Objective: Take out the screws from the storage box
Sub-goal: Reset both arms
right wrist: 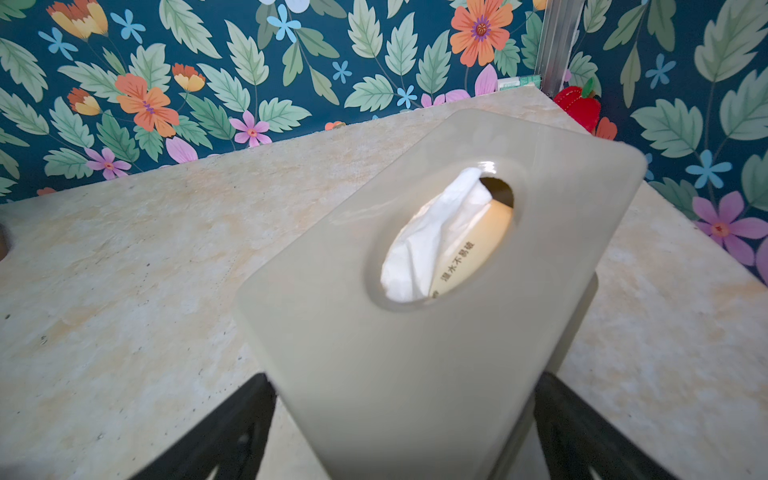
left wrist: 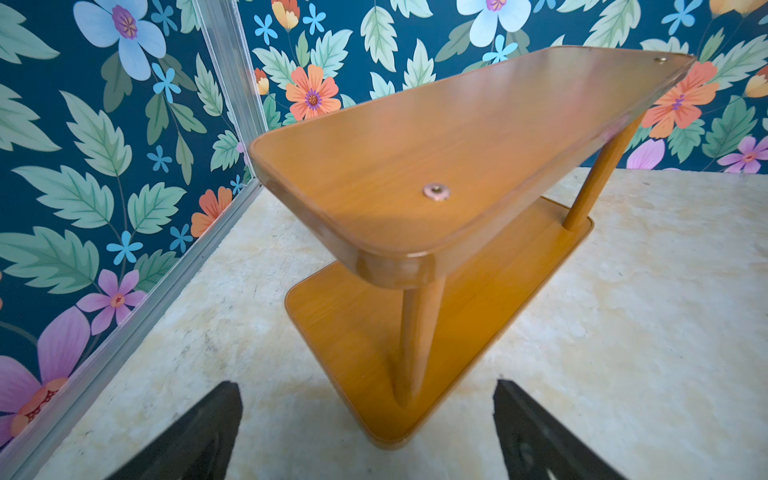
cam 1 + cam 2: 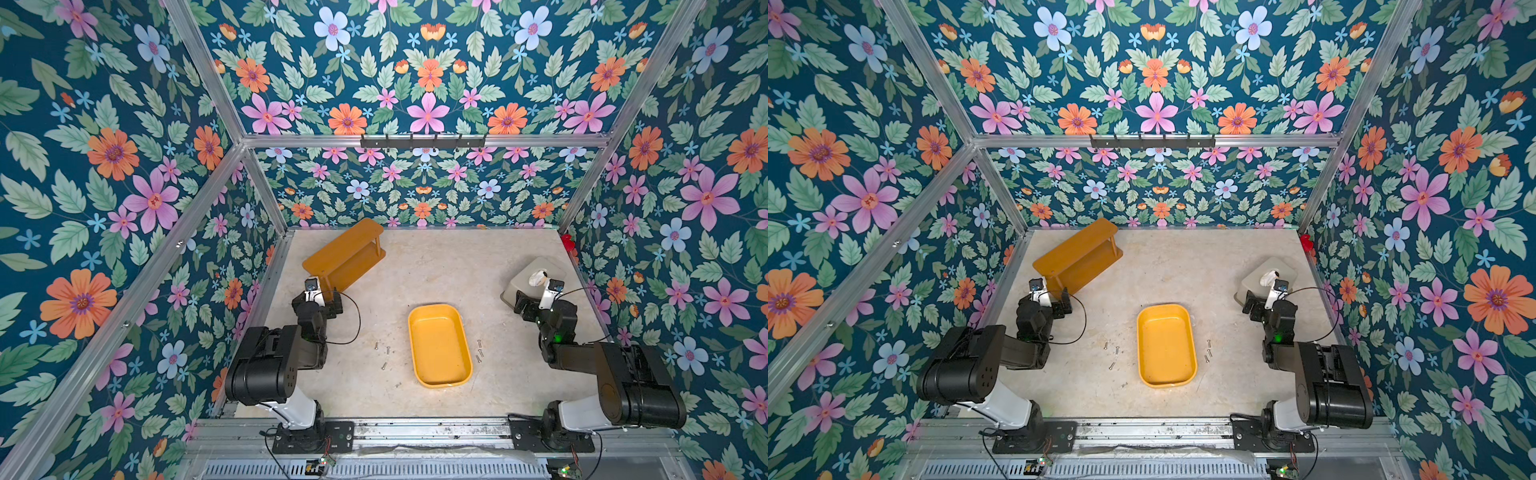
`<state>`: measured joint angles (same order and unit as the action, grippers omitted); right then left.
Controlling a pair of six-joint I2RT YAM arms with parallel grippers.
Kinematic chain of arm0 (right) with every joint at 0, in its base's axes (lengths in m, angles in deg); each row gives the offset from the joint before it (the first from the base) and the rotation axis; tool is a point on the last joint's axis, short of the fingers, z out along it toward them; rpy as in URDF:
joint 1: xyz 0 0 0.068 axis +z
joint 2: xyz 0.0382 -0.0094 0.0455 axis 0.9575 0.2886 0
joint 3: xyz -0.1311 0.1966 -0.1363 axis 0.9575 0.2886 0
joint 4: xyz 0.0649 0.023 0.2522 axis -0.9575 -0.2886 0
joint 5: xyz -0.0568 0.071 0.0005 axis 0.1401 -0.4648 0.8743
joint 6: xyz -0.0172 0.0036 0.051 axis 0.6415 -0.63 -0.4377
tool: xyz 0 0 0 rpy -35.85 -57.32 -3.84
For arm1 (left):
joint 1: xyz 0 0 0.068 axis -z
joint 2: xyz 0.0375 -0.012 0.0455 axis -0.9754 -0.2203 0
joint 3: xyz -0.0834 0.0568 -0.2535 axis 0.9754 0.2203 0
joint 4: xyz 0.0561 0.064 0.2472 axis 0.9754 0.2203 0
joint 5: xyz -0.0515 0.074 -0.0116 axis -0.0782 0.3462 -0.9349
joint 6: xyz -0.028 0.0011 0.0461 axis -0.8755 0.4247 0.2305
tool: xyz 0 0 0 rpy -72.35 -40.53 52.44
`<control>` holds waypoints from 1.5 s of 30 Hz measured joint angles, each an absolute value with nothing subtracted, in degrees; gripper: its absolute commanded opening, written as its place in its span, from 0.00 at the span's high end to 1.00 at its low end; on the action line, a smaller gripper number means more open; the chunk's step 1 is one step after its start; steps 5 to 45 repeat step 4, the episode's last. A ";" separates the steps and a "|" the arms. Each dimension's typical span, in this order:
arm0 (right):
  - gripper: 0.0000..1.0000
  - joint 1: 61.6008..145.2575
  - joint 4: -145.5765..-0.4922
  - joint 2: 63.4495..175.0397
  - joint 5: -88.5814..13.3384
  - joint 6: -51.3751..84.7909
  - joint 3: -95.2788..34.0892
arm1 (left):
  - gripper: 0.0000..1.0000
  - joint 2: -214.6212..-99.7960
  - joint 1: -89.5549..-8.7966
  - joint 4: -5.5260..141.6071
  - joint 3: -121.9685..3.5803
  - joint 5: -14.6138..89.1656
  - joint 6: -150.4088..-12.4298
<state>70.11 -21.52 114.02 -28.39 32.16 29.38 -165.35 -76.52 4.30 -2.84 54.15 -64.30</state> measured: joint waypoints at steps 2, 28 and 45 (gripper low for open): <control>0.00 70.11 -21.52 114.02 -28.39 32.16 29.38 | 0.01 -165.35 -76.50 4.30 -2.84 54.15 -64.30; 0.00 70.11 -21.52 114.02 -28.32 32.16 29.34 | 0.01 -165.35 -76.50 4.30 -2.84 54.15 -64.30; 0.00 70.11 -21.52 114.02 -28.32 32.16 29.34 | 0.01 -165.35 -76.50 4.30 -2.84 54.15 -64.30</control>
